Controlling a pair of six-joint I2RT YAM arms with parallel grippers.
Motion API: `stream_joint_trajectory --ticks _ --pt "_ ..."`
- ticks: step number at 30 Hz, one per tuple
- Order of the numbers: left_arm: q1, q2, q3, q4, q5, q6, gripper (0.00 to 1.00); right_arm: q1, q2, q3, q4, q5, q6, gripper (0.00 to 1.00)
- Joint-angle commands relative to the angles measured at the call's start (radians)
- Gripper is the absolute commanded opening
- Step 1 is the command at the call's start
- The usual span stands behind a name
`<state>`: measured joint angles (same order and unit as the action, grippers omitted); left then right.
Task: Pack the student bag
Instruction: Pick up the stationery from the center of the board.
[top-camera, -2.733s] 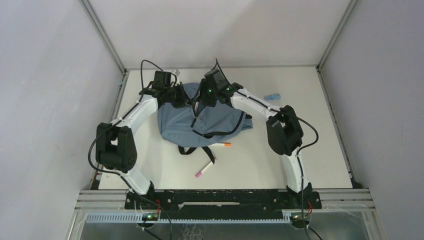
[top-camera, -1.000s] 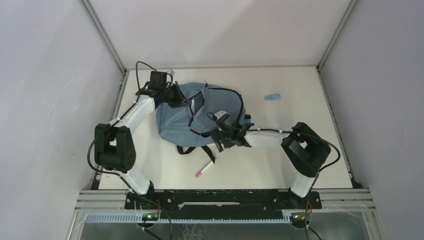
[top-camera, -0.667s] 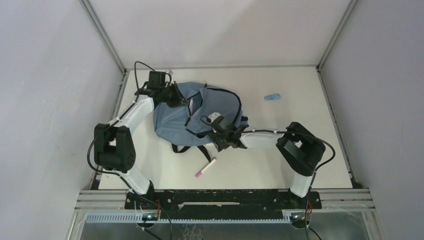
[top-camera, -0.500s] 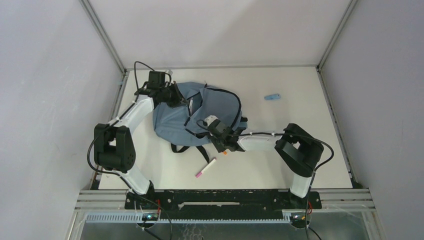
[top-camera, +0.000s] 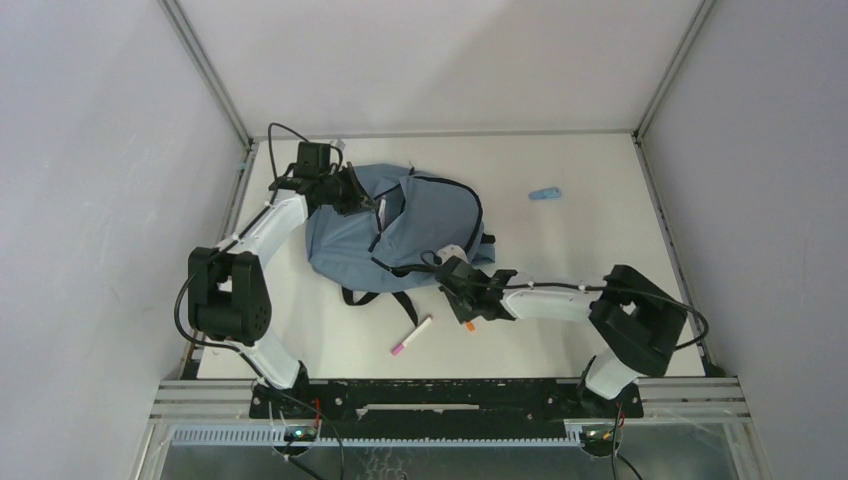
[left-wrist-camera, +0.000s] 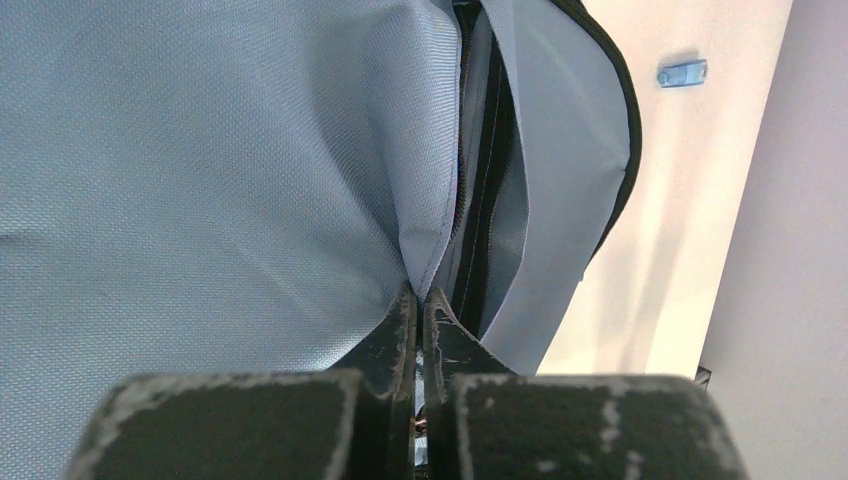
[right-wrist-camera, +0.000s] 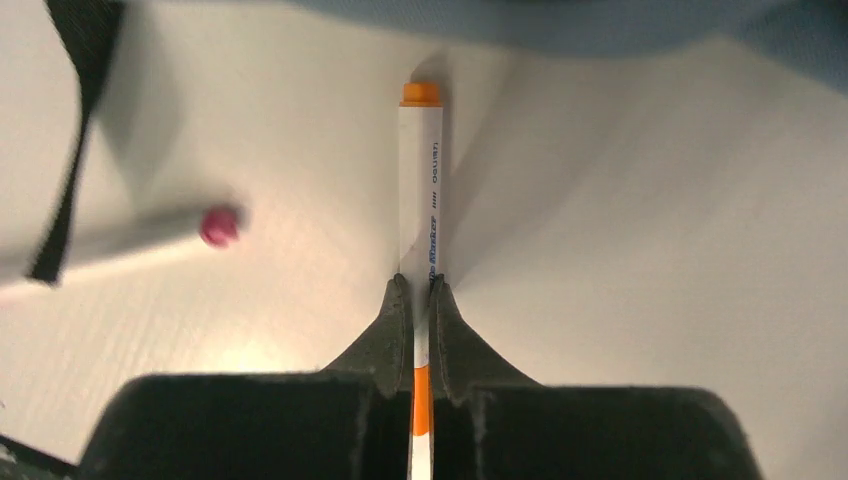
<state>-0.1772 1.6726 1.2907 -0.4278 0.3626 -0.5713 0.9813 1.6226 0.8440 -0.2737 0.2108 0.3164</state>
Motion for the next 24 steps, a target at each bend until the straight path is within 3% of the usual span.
stream_joint_trajectory --ticks 1,8,14,17,24 --pt "0.002 -0.027 0.015 0.052 0.043 -0.024 0.0 0.011 -0.102 -0.028 -0.233 0.017 0.06 0.0" --pt "-0.014 -0.011 0.015 0.066 0.075 -0.041 0.0 -0.013 -0.34 -0.026 -0.311 0.024 0.082 0.0" --pt "-0.028 -0.016 0.014 0.067 0.087 -0.032 0.0 -0.2 -0.475 0.033 -0.152 -0.176 0.164 0.0" --pt "-0.028 -0.029 0.013 0.063 0.083 -0.026 0.0 -0.269 -0.434 0.08 -0.024 -0.315 0.253 0.0" --pt "-0.028 -0.042 -0.004 0.063 0.087 -0.027 0.0 -0.292 -0.156 0.347 0.055 -0.336 0.473 0.0"
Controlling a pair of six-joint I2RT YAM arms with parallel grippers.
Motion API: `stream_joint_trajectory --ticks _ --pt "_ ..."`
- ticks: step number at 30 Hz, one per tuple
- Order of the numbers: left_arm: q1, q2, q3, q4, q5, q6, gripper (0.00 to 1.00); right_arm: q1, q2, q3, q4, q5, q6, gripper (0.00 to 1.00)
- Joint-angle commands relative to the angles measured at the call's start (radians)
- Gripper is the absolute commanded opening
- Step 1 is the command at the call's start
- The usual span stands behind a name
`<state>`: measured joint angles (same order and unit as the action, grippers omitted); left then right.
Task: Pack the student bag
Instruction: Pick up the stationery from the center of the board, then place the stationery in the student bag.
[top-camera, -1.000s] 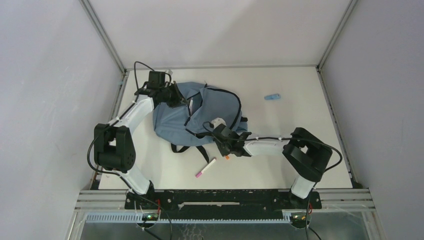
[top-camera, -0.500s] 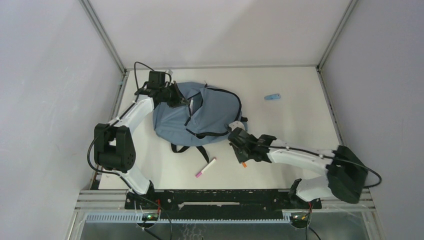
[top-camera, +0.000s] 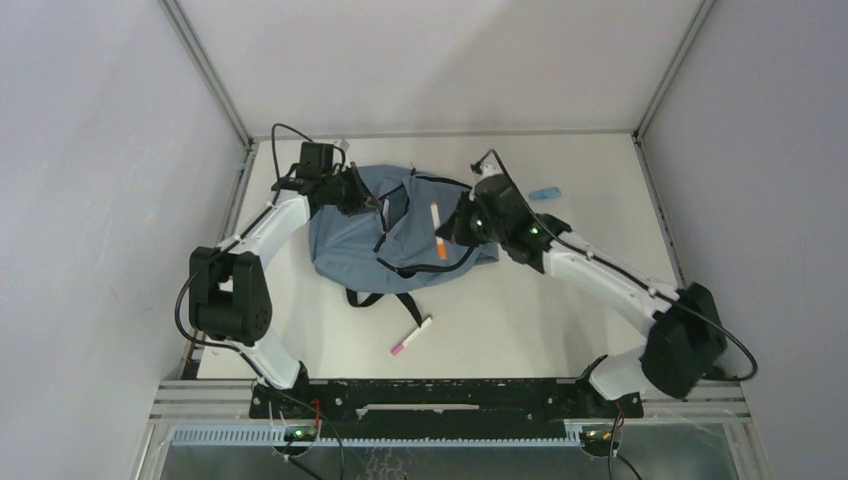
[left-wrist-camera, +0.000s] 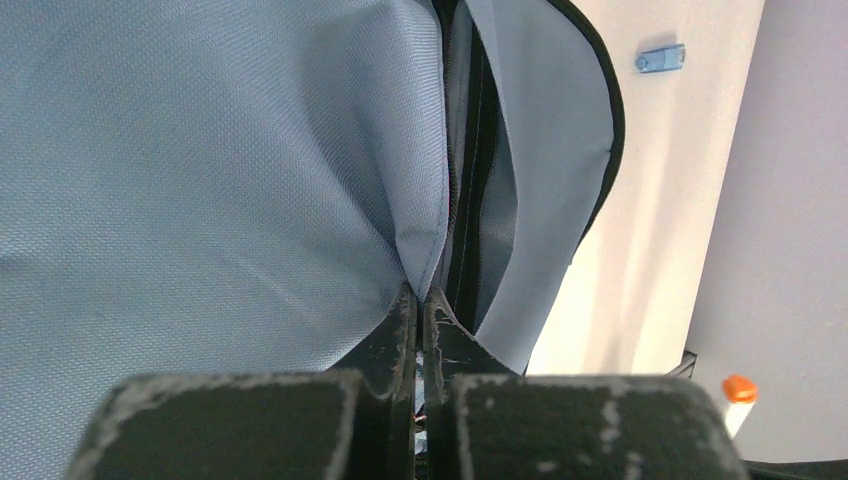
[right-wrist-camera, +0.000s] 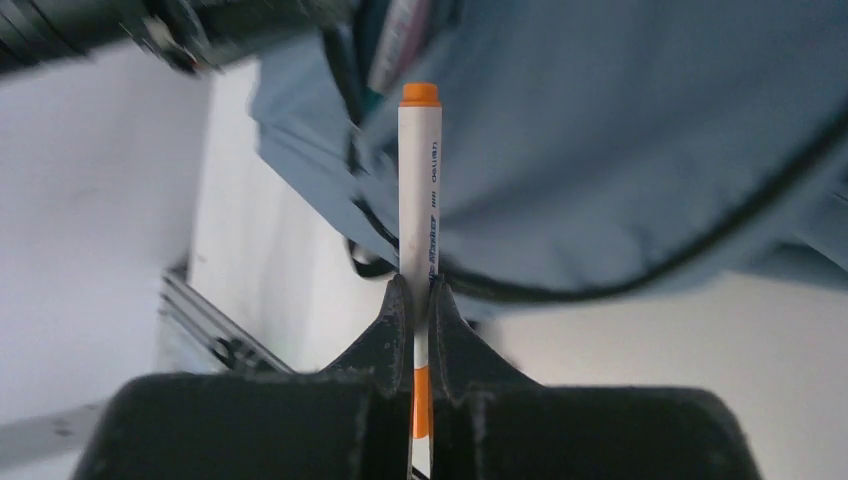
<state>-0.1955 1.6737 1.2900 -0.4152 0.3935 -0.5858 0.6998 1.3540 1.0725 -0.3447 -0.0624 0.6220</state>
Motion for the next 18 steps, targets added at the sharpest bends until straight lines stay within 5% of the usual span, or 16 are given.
stream_joint_trajectory --ticks 1,18 --pt "-0.01 -0.046 -0.006 0.049 0.057 -0.012 0.0 -0.012 0.153 0.155 0.131 -0.068 0.193 0.0" --pt "-0.01 -0.062 -0.024 0.055 0.066 -0.008 0.0 -0.036 0.705 0.631 0.025 -0.089 0.428 0.0"
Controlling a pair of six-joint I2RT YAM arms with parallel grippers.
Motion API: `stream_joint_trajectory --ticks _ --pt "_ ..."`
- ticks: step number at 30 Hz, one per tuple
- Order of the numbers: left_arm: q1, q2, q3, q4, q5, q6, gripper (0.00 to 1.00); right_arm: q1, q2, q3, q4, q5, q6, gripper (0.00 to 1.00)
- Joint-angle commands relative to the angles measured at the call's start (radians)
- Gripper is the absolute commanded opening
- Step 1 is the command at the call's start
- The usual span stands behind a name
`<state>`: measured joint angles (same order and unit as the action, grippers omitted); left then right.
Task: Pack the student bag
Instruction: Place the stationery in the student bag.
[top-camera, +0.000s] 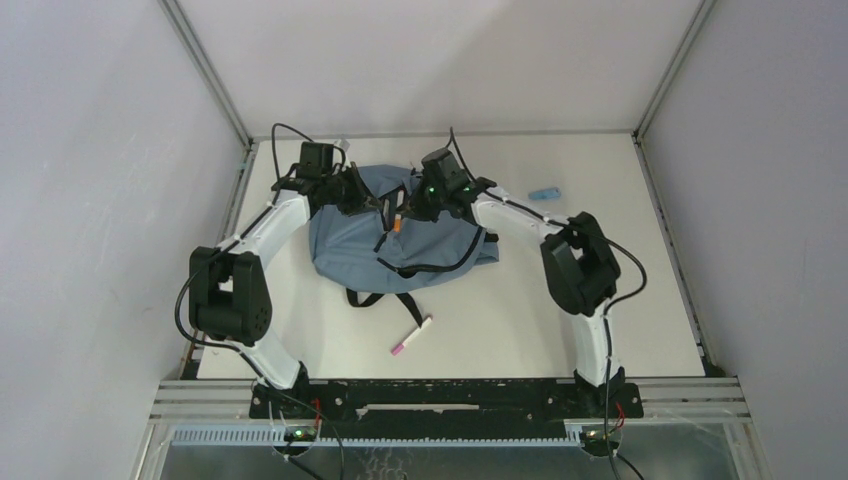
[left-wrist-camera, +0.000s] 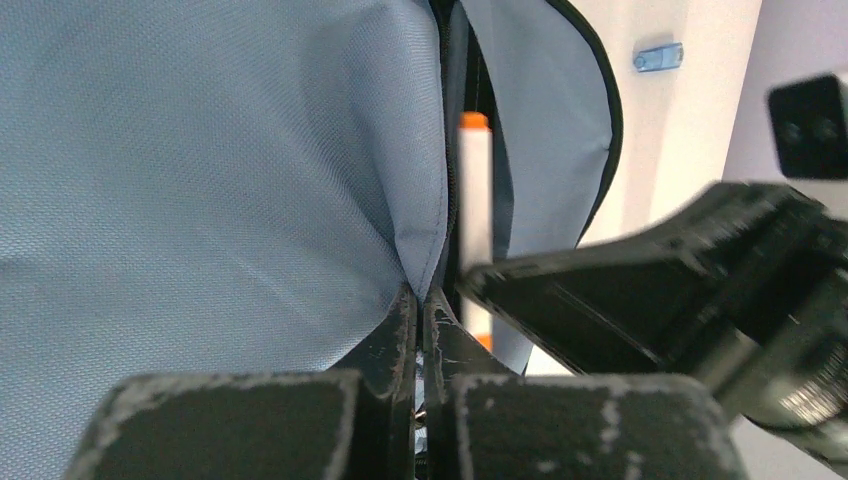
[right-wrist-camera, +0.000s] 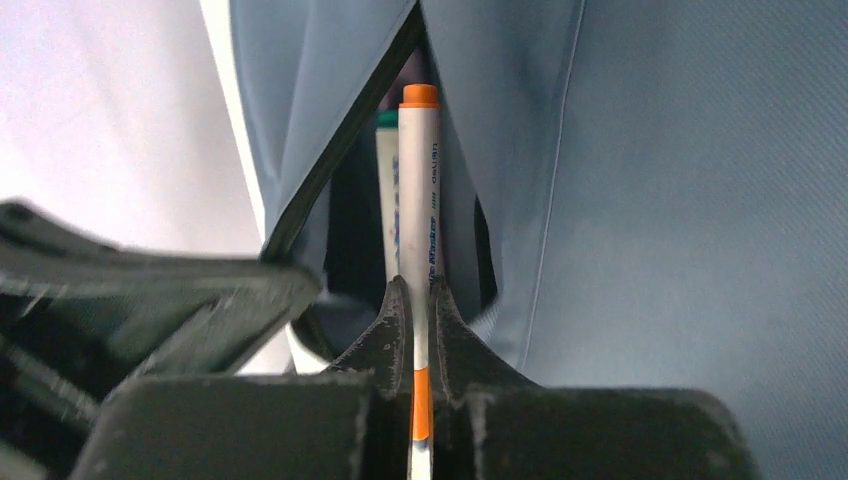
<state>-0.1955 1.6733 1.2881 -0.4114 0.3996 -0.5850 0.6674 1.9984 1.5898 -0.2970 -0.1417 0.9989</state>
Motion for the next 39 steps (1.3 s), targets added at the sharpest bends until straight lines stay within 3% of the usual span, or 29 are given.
stream_joint_trajectory --ticks 1,3,7,9,10,17,23,27,31,39 --pt "-0.01 -0.061 -0.023 0.051 0.062 -0.008 0.0 -0.003 0.082 0.15 -0.032 -0.014 0.052 0.0" --pt "-0.01 -0.062 -0.024 0.051 0.064 -0.006 0.0 -0.009 0.112 0.187 -0.044 -0.023 0.063 0.04" --pt "-0.01 -0.064 -0.027 0.051 0.064 -0.005 0.0 -0.015 0.131 0.253 -0.04 -0.039 0.029 0.44" --pt "-0.01 -0.064 -0.027 0.052 0.063 -0.005 0.0 -0.017 0.138 0.297 -0.08 -0.039 -0.001 0.58" --pt "-0.01 -0.064 -0.026 0.052 0.062 -0.005 0.0 -0.017 0.133 0.307 -0.094 -0.041 -0.013 0.6" --pt "-0.01 -0.06 -0.026 0.052 0.062 -0.009 0.0 0.008 -0.062 0.131 -0.05 -0.003 -0.154 0.56" --pt "-0.009 -0.071 -0.035 0.057 0.056 -0.008 0.0 0.07 -0.393 -0.318 0.102 0.076 -0.466 0.54" --pt "-0.009 -0.068 -0.026 0.058 0.056 -0.009 0.0 0.189 -0.528 -0.49 0.048 0.102 -0.681 0.57" --pt "-0.009 -0.061 -0.024 0.057 0.056 -0.011 0.0 0.361 -0.564 -0.577 0.019 0.141 -0.833 0.62" --pt "-0.007 -0.06 -0.027 0.053 0.051 -0.009 0.0 0.536 -0.473 -0.602 0.114 0.17 -1.036 0.62"
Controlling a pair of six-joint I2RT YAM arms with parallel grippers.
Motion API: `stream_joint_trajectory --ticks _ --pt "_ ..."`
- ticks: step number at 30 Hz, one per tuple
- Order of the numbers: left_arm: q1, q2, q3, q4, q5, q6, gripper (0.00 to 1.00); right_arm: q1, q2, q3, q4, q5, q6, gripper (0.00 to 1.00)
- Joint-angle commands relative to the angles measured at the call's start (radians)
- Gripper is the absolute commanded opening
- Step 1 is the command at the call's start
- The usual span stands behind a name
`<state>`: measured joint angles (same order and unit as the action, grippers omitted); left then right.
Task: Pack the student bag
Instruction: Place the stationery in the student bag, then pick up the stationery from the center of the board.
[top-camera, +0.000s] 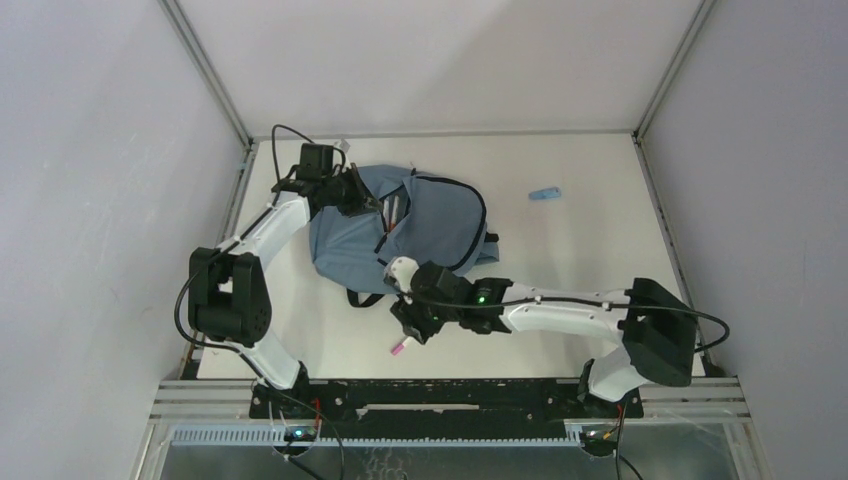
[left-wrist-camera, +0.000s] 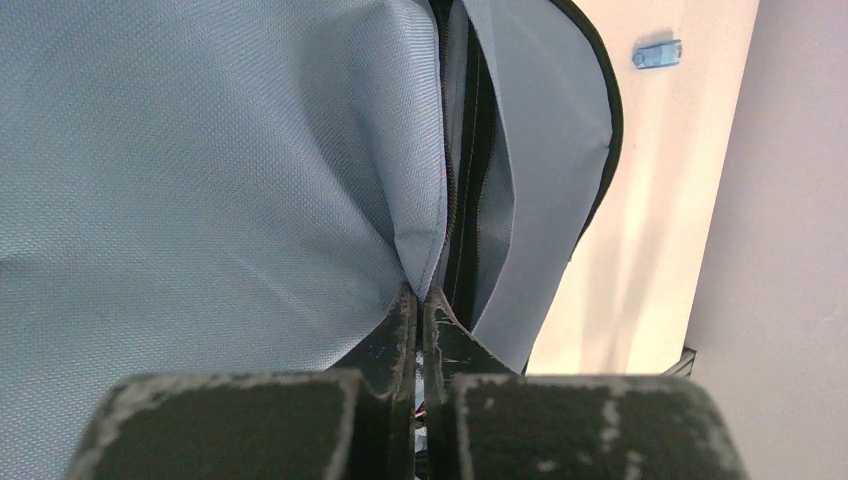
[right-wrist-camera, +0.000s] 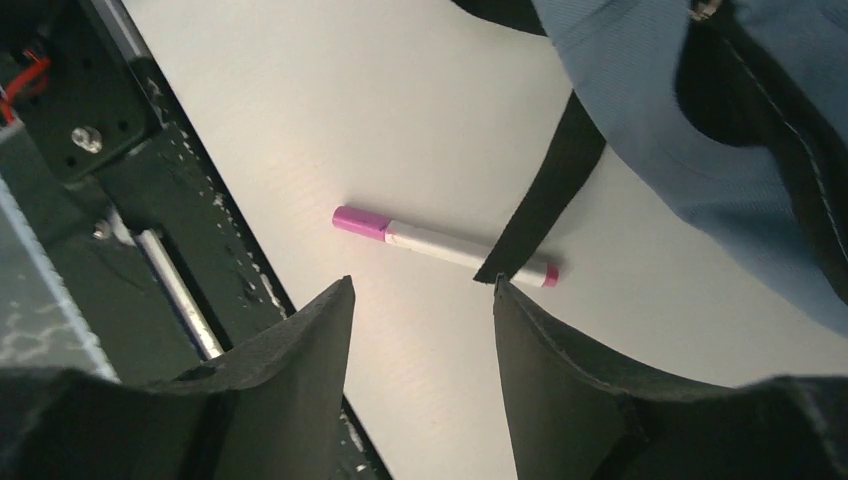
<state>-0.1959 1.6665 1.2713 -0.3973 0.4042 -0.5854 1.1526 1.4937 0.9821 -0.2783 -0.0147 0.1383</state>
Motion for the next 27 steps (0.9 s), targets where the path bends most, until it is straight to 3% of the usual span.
stream_joint_trajectory --ticks 1,13,27 --pt "-0.005 -0.053 -0.01 0.037 0.046 -0.007 0.0 0.062 0.044 0.005 0.105 0.031 -0.203 0.63" --pt "0.004 -0.05 -0.014 0.032 0.053 -0.007 0.0 0.087 0.2 0.044 0.126 -0.043 -0.305 0.67" --pt "0.007 -0.045 -0.013 0.026 0.061 -0.006 0.0 0.037 0.346 0.054 0.152 0.058 -0.293 0.69"
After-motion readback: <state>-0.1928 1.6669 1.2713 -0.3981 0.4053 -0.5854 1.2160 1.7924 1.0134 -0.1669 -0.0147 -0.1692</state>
